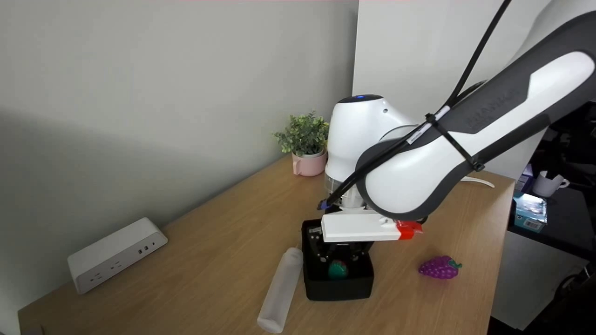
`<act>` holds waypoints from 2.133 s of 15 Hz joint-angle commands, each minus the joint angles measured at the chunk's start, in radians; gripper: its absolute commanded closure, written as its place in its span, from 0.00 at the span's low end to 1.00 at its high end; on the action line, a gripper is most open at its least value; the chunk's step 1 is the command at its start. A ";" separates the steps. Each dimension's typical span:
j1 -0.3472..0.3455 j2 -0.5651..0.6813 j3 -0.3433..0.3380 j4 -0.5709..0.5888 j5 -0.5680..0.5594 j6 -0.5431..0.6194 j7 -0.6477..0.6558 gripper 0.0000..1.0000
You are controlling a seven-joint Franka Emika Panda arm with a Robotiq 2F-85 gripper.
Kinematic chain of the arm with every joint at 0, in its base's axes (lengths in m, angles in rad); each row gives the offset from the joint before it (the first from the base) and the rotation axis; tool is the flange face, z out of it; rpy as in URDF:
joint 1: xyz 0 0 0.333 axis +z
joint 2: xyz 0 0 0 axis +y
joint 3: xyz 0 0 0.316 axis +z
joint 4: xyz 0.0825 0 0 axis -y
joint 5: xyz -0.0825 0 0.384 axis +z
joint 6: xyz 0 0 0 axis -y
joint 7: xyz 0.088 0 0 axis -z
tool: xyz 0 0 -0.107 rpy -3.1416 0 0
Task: Take the fruits out of the box and place them on the table
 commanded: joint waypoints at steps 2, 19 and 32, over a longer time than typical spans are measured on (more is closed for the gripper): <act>0.039 -0.091 -0.035 -0.076 -0.019 0.035 0.037 0.79; 0.089 -0.347 -0.069 -0.430 -0.158 0.039 0.423 0.79; 0.033 -0.386 -0.023 -0.529 -0.150 0.054 0.436 0.79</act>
